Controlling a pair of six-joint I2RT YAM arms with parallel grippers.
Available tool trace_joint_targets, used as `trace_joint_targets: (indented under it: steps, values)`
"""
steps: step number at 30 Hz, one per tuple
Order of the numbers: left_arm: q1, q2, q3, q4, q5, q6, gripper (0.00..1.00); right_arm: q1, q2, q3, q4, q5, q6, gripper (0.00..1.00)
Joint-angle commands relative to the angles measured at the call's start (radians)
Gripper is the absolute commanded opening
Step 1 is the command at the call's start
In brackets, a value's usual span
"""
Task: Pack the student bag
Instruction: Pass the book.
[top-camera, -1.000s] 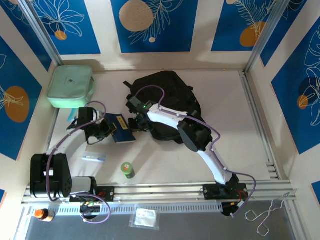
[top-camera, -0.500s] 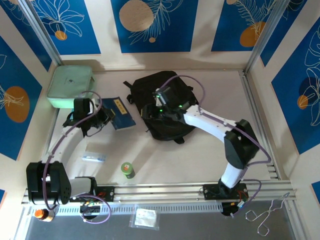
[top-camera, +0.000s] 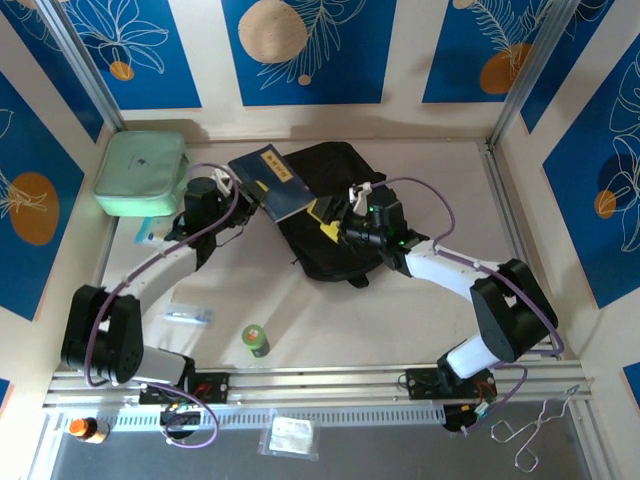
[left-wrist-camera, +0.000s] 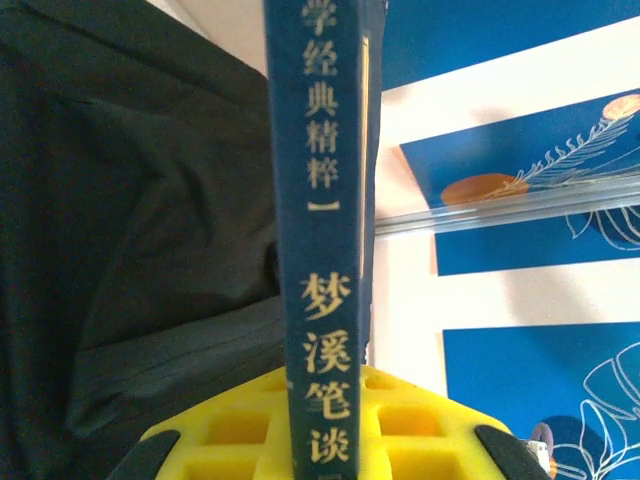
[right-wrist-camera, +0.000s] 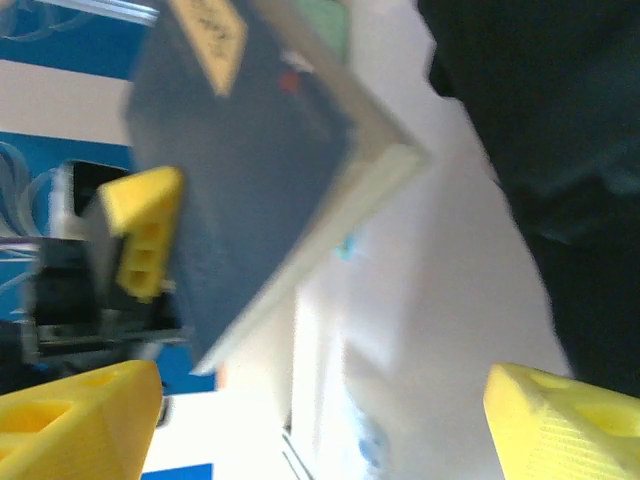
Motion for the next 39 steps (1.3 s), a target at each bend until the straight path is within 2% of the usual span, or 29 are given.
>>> trace_joint_targets:
  steps: [1,4,8,18,24,27,36,39]
  values:
    - [-0.063,0.019,0.057,0.147,-0.142,-0.07,0.0,-0.023,0.049,-0.029,0.279,-0.063,0.193,0.87]
    - [-0.102,0.028,0.068,0.162,-0.209,-0.084,0.0,-0.031,0.1,-0.027,0.367,-0.061,0.276,0.89]
    - [-0.115,0.019,0.062,0.169,-0.252,-0.115,0.0,-0.036,0.139,0.0,0.382,-0.06,0.315,0.89]
    - [-0.141,0.025,0.051,0.175,-0.276,-0.177,0.0,-0.018,0.207,0.104,0.306,-0.027,0.339,0.87]
    - [-0.159,0.05,0.07,0.191,-0.278,-0.188,0.0,-0.023,0.244,0.145,0.297,-0.023,0.365,0.81]
    - [-0.161,0.059,0.066,0.2,-0.278,-0.199,0.0,-0.016,0.249,0.167,0.302,-0.023,0.355,0.73]
    - [-0.161,0.047,0.047,0.181,-0.282,-0.193,0.0,-0.025,0.241,0.172,0.342,-0.057,0.318,0.34]
    - [-0.161,0.04,0.045,0.164,-0.28,-0.176,0.06,-0.032,0.228,0.16,0.336,-0.058,0.301,0.21]
